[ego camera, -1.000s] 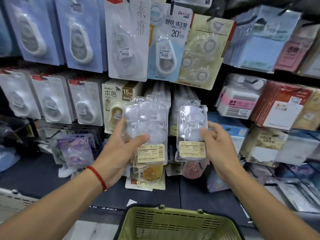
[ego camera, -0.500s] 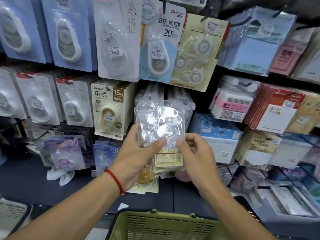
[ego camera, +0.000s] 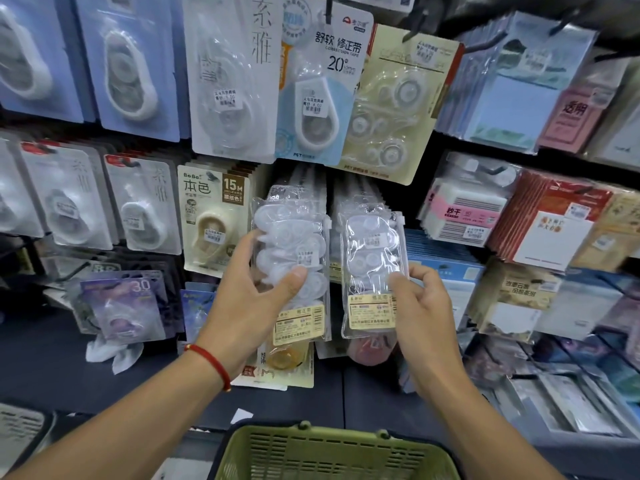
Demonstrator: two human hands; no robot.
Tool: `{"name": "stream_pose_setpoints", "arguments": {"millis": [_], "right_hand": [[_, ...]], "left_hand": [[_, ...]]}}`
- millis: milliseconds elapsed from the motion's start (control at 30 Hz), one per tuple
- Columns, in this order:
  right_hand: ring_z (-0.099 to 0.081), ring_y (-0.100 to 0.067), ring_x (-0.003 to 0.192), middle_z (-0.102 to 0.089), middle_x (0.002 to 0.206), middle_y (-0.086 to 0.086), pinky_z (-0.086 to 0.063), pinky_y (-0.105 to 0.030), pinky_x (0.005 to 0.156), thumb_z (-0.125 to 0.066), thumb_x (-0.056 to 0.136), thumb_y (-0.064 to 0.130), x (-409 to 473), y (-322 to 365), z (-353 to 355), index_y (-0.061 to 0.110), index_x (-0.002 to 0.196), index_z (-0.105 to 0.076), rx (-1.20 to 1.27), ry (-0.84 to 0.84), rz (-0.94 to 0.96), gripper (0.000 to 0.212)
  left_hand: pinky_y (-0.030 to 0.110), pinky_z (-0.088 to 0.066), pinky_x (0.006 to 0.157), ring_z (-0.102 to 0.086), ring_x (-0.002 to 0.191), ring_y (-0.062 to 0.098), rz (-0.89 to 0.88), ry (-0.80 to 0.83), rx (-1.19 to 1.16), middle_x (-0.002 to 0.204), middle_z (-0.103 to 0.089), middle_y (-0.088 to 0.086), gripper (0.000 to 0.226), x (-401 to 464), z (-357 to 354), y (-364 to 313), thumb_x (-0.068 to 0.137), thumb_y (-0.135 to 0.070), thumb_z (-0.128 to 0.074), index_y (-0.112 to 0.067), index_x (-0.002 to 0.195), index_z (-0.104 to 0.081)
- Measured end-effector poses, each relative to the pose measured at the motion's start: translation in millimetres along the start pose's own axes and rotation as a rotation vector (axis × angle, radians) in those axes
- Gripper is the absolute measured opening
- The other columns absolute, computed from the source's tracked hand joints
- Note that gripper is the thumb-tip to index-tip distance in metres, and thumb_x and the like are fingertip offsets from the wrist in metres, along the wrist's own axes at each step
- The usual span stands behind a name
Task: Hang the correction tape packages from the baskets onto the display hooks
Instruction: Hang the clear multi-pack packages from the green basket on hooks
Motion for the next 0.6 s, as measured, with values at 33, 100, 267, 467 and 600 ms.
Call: {"name": "stream_pose_setpoints", "arguments": {"millis": [33, 100, 267, 467, 600], "right_hand": [[-0.072, -0.043, 0.086, -0.075, 0.091, -0.021, -0.058, -0.062, 0.08, -0.056, 0.104, 0.044, 0.8, -1.4, 0.3, 0.038, 0.104, -0.057, -0.009, -0.002, 0.0, 0.006], [-0.076, -0.027, 0.087, -0.079, 0.094, -0.007, -0.06, -0.052, 0.081, -0.055, 0.106, 0.04, 2.0, -4.6, 0.9, 0.038, 0.109, -0.055, -0.056, -0.001, 0.013, 0.004], [-0.059, -0.002, 0.114, -0.058, 0.127, 0.016, -0.046, -0.024, 0.094, -0.06, 0.102, 0.036, -3.6, 10.3, 0.0, 0.038, 0.128, -0.051, -0.344, -0.036, 0.213, 0.027], [-0.07, -0.003, 0.087, -0.074, 0.096, 0.015, -0.055, -0.023, 0.073, -0.065, 0.1, 0.048, -19.9, 1.0, -29.4, 0.043, 0.099, -0.067, -0.345, 0.304, 0.195, 0.006], [-0.07, -0.037, 0.091, -0.072, 0.099, -0.014, -0.06, -0.057, 0.079, -0.056, 0.098, 0.056, -16.3, 2.3, -24.0, 0.03, 0.099, -0.06, -0.153, 0.184, 0.111, 0.026]], "left_hand": [[0.044, -0.062, 0.095, -0.075, 0.109, 0.015, -0.005, 0.001, 0.001, 0.123, -0.075, -0.009, 0.052, 0.1, 0.4, -0.6, 0.088, -0.019, -0.081, -0.034, 0.132, -0.057], [0.041, -0.062, 0.095, -0.074, 0.11, 0.014, -0.014, -0.005, -0.003, 0.123, -0.074, -0.01, 0.051, -0.8, 1.0, -2.9, 0.089, -0.019, -0.081, -0.033, 0.131, -0.058], [0.031, -0.064, 0.085, -0.076, 0.105, 0.014, -0.034, -0.02, -0.014, 0.118, -0.077, -0.008, 0.048, -3.8, 0.1, -6.9, 0.085, -0.02, -0.085, -0.029, 0.125, -0.061], [0.032, -0.065, 0.081, -0.078, 0.101, 0.018, 0.025, 0.047, -0.07, 0.112, -0.079, -0.003, 0.057, -14.4, -20.3, -1.7, 0.074, -0.03, -0.089, -0.022, 0.124, -0.061], [0.029, -0.062, 0.083, -0.076, 0.103, 0.009, 0.055, 0.032, -0.04, 0.113, -0.077, -0.013, 0.043, -10.1, -20.2, 0.9, 0.088, -0.03, -0.085, -0.033, 0.123, -0.061]]}}
Point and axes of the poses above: each hand's wrist, its own x-axis towards the middle knuckle, its own z-axis out of the back of the hand, y = z × x, the point moved 5 cm from there along x, towards the middle knuckle
